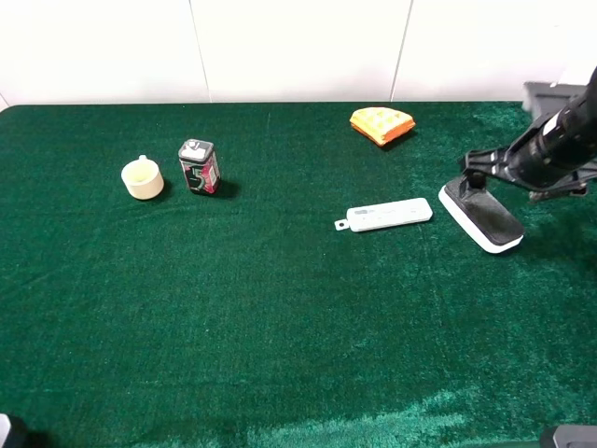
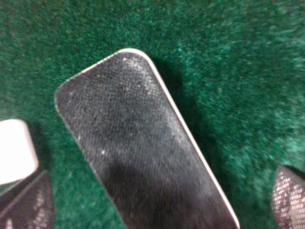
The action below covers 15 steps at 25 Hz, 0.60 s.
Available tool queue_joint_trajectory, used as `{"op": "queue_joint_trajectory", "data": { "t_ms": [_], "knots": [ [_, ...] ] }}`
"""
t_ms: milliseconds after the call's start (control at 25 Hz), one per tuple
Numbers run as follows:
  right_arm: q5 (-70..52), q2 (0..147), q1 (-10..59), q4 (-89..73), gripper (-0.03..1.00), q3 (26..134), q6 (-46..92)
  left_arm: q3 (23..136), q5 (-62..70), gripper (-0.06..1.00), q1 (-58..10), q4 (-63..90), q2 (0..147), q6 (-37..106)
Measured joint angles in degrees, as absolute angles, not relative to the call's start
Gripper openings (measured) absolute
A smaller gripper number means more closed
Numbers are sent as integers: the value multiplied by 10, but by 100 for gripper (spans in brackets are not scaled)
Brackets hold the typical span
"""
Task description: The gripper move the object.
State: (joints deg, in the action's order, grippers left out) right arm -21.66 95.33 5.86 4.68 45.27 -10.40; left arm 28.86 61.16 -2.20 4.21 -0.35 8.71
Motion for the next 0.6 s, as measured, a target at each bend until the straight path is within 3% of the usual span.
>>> {"op": "queue_joint_trajectory", "data": {
  "t_ms": [600],
  "knots": [
    [-466, 662, 59, 18, 70, 452, -102, 289, 612, 97, -22, 42, -4, 87]
  ]
}}
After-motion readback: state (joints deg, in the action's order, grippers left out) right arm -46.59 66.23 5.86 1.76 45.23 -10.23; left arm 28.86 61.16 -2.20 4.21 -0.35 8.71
